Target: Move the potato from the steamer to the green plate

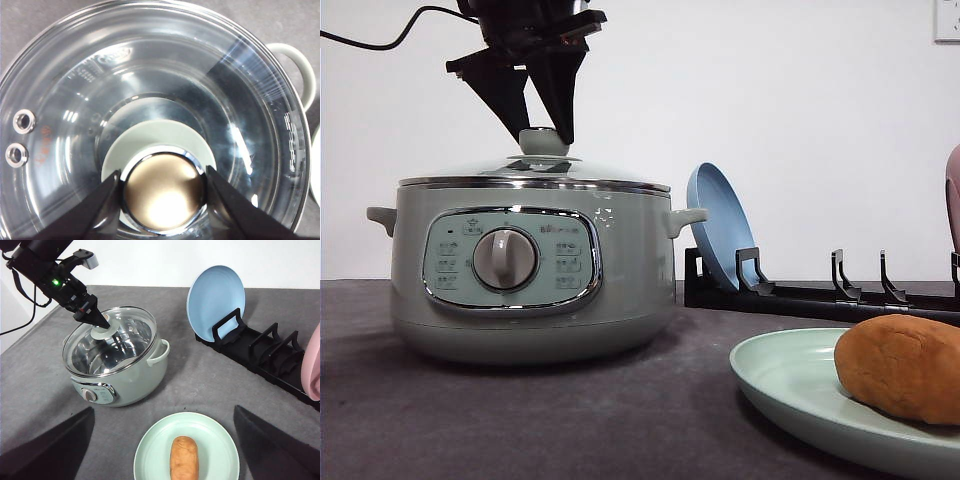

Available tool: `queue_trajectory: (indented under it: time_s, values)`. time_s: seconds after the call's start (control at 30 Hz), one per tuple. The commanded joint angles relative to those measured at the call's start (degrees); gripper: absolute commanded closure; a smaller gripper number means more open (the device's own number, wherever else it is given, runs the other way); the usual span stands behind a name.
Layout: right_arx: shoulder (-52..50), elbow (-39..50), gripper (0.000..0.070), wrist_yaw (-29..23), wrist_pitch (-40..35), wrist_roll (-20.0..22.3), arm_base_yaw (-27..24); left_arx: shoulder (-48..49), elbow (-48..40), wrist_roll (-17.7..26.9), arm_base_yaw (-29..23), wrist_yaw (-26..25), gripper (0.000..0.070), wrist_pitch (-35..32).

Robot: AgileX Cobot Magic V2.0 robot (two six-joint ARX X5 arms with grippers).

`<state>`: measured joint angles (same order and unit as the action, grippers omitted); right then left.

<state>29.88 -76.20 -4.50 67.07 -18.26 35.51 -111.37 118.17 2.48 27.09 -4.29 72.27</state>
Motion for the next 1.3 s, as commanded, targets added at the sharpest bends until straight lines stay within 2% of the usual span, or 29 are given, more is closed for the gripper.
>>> queue_trajectory:
  time_s: [0.0, 0.37, 0.43, 0.53, 0.6, 0.67, 0.7, 0.97, 1.27]
  values:
    - [0.34, -0.96, 0.014, -0.08, -0.7, 0.27, 0.35, -2.99, 0.9, -0.15, 0.37, -2.85, 0.07, -1.07]
    - [0.34, -0.96, 0.014, -0.06, -0.79, 0.25, 0.35, -2.99, 0.92, 0.52, -0.07, -2.87, 0.07, -1.35]
    - [0.34, -0.96, 0.014, -0.06, -0.79, 0.22, 0.35, -2.99, 0.92, 0.48, -0.15, -2.87, 0.0675, -1.31]
    - [0.34, -0.96, 0.014, -0.04, -0.79, 0.22, 0.35, -2.99, 0.92, 0.11, -0.15, -2.87, 0.0404, -1.48]
    - [0.34, -0.96, 0.014, -0.04, -0.79, 0.22, 0.35, -2.95, 1.06, -0.37, -0.15, -2.87, 0.0171, -1.68]
    - [0.33, -0.96, 0.014, -0.04, -0.79, 0.23, 0.35, -2.73, 1.14, -0.45, -0.15, -2.87, 0.0035, -1.73]
    - [0.32, -0.96, 0.0139, -0.04, -0.79, 0.25, 0.36, -2.5, 1.14, -0.53, -0.19, -2.87, 0.0007, -1.76]
    - [0.32, -0.96, 0.014, -0.04, -0.9, 0.25, 0.35, 2.45, 1.15, -0.61, -0.64, -2.87, 0.0, -1.33]
    - [0.32, -0.96, 0.014, -0.04, -0.85, 0.26, 0.35, 15.47, 1.14, -1.27, -0.53, -2.87, 0.0, 2.54]
